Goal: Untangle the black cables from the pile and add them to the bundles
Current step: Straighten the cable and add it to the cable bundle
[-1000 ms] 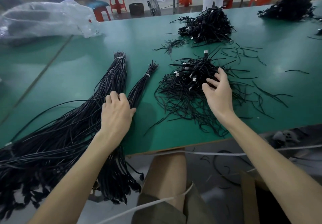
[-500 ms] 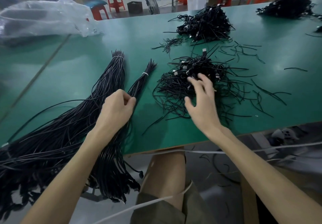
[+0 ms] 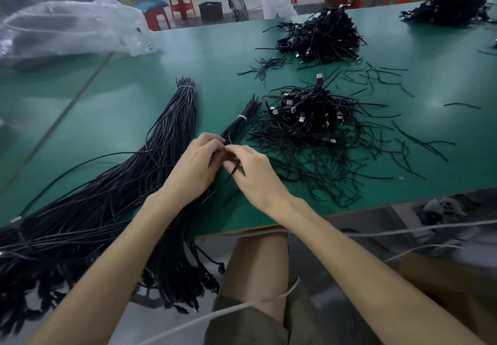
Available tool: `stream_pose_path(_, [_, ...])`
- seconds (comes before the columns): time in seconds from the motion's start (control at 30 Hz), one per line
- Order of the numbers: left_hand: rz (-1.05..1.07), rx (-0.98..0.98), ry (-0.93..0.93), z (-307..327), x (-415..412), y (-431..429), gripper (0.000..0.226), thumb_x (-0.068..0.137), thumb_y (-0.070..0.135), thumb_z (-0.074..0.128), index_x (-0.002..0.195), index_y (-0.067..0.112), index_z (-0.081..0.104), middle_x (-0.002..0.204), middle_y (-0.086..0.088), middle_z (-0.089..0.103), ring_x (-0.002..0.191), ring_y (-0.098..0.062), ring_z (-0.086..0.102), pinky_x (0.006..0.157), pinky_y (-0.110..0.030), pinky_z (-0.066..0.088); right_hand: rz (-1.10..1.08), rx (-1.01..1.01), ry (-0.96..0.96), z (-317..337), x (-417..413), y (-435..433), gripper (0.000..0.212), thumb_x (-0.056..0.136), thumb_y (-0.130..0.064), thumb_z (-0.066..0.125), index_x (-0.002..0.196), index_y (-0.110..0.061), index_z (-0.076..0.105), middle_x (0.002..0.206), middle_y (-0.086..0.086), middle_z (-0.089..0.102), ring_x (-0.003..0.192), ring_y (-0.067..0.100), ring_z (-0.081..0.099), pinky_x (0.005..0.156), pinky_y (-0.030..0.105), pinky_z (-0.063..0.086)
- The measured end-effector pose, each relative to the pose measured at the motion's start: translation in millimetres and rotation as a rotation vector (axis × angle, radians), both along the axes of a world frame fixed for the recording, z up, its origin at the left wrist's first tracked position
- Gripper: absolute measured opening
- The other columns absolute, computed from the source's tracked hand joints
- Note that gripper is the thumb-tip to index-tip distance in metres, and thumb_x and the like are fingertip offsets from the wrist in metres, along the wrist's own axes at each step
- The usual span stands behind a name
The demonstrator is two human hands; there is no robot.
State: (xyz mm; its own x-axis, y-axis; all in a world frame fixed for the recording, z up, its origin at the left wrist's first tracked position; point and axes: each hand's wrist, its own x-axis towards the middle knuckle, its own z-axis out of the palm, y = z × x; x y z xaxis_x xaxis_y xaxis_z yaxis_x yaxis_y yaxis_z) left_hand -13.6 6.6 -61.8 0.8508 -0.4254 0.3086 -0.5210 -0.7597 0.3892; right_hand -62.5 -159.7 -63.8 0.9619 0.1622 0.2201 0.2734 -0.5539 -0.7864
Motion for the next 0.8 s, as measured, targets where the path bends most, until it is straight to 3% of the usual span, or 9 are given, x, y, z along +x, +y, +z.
stream_pose_path(0.1, [-0.001, 0.073, 0.090, -4, 16, -8, 0.039, 0.101, 0.017, 0.061, 0.139, 0.007, 0.056, 0.149, -0.008, 0.053, 0.137, -0.026, 0.048, 0.116, -0.039, 0.036, -0.104, -0.030, -0.028, -3, 0, -2, 0.034, 0.110, -0.025, 0.046, 0.133, -0.006, 0.063, 0.136, 0.008, 0.062, 0.125, 0.024, 0.056, 0.106, 0.035, 0.043])
stream_pose_path(0.2, [-0.060, 0.293, 0.114, -12, 35, -14, 0.058, 0.108, 0.011, 0.043, 0.162, 0.007, 0.023, 0.171, -0.005, 0.017, 0.157, -0.020, 0.017, 0.127, -0.034, 0.016, -0.107, -0.025, -0.064, -2, -6, -4, 0.035, 0.111, -0.026, 0.041, 0.130, -0.006, 0.064, 0.135, 0.009, 0.063, 0.124, 0.024, 0.057, 0.104, 0.035, 0.045])
stream_pose_path(0.3, [-0.018, 0.381, 0.175, -16, 52, -14, 0.069, 0.102, -0.004, 0.032, 0.165, 0.010, 0.007, 0.173, -0.004, 0.000, 0.159, -0.019, 0.002, 0.128, -0.040, 0.012, -0.068, -0.013, -0.190, 5, -10, -2, 0.027, 0.109, -0.013, 0.046, 0.126, -0.005, 0.066, 0.131, 0.009, 0.066, 0.122, 0.025, 0.060, 0.104, 0.041, 0.048])
stream_pose_path(0.47, [0.134, 0.384, 0.208, -20, 70, -9, 0.069, 0.105, 0.001, 0.036, 0.164, 0.006, -0.001, 0.173, -0.009, -0.005, 0.159, -0.022, -0.004, 0.128, -0.038, 0.007, -0.063, -0.012, -0.448, 17, -22, 3, 0.023, 0.100, 0.004, 0.054, 0.119, 0.002, 0.067, 0.120, 0.015, 0.070, 0.114, 0.029, 0.066, 0.099, 0.043, 0.053])
stream_pose_path(0.53, [0.225, 0.366, 0.238, -19, 74, -7, 0.069, 0.103, 0.000, 0.035, 0.162, 0.001, 0.000, 0.172, -0.015, -0.004, 0.159, -0.026, -0.003, 0.128, -0.039, 0.008, -0.039, -0.001, -0.513, 20, -26, 3, 0.023, 0.100, 0.001, 0.054, 0.118, 0.002, 0.068, 0.116, 0.015, 0.071, 0.110, 0.029, 0.068, 0.097, 0.043, 0.055])
stream_pose_path(0.63, [0.278, 0.333, 0.223, -15, 68, -11, 0.062, 0.104, 0.005, 0.033, 0.162, -0.001, 0.010, 0.172, -0.015, 0.000, 0.159, -0.027, -0.001, 0.129, -0.042, 0.005, -0.125, 0.187, -0.294, 30, -22, -9, 0.033, 0.098, -0.003, 0.044, 0.119, 0.000, 0.069, 0.117, 0.012, 0.072, 0.111, 0.024, 0.066, 0.102, 0.040, 0.052])
stream_pose_path(0.73, [0.176, 0.235, 0.126, -14, 54, -9, 0.049, 0.109, 0.019, 0.042, 0.155, 0.002, 0.038, 0.170, -0.014, 0.017, 0.158, -0.028, 0.011, 0.129, -0.044, 0.007, -0.271, 0.292, -0.166, 37, -10, -33, 0.032, 0.103, 0.006, 0.042, 0.120, 0.002, 0.069, 0.115, 0.011, 0.072, 0.110, 0.019, 0.068, 0.105, 0.037, 0.051])
stream_pose_path(0.8, [0.081, 0.074, 0.152, -10, 39, -5, 0.038, 0.109, 0.023, 0.046, 0.141, 0.007, 0.059, 0.160, -0.011, 0.041, 0.151, -0.027, 0.034, 0.127, -0.041, 0.019, -0.346, 0.440, -0.140, 44, -1, -50, 0.030, 0.110, -0.010, 0.042, 0.117, 0.003, 0.068, 0.111, 0.010, 0.073, 0.105, 0.017, 0.071, 0.101, 0.035, 0.055])
